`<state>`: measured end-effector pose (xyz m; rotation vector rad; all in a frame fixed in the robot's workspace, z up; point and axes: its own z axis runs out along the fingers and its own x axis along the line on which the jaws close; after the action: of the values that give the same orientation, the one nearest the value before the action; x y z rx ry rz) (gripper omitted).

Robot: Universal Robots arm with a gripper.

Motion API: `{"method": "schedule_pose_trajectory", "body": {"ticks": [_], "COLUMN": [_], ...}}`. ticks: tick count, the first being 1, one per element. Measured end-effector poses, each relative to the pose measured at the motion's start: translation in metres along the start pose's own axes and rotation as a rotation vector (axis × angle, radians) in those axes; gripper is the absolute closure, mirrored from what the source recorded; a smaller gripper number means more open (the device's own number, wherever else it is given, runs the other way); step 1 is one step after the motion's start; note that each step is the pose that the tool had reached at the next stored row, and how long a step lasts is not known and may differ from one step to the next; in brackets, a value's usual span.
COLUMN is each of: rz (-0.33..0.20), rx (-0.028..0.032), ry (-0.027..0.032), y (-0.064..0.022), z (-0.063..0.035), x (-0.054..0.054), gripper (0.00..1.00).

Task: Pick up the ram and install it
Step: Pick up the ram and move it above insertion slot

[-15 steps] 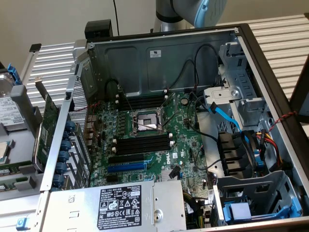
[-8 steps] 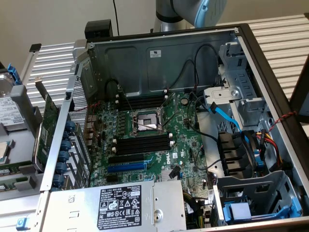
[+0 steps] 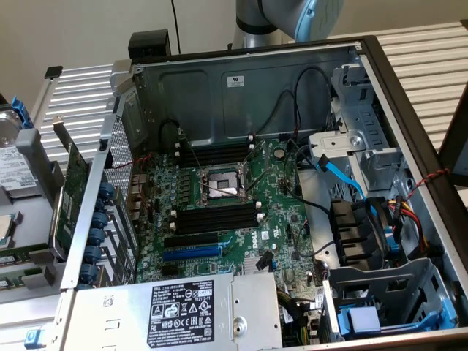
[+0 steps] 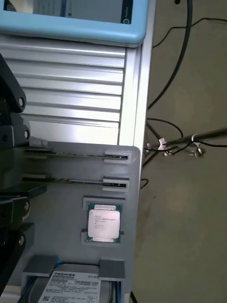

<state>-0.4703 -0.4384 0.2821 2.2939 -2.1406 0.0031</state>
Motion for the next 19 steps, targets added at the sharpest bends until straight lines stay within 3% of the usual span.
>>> {"method": "schedule_pose_trajectory", "body": {"ticks": [10, 19], "rz": [0.037, 0.040], "rx": [-0.0002, -0.0003], "ry": [-0.0001, -0.0001], "y": [-0.0022, -0.0028], "z": [0.0182, 0.0344], "x": [0.001, 0.001], "gripper": [0.58, 0.58]}}
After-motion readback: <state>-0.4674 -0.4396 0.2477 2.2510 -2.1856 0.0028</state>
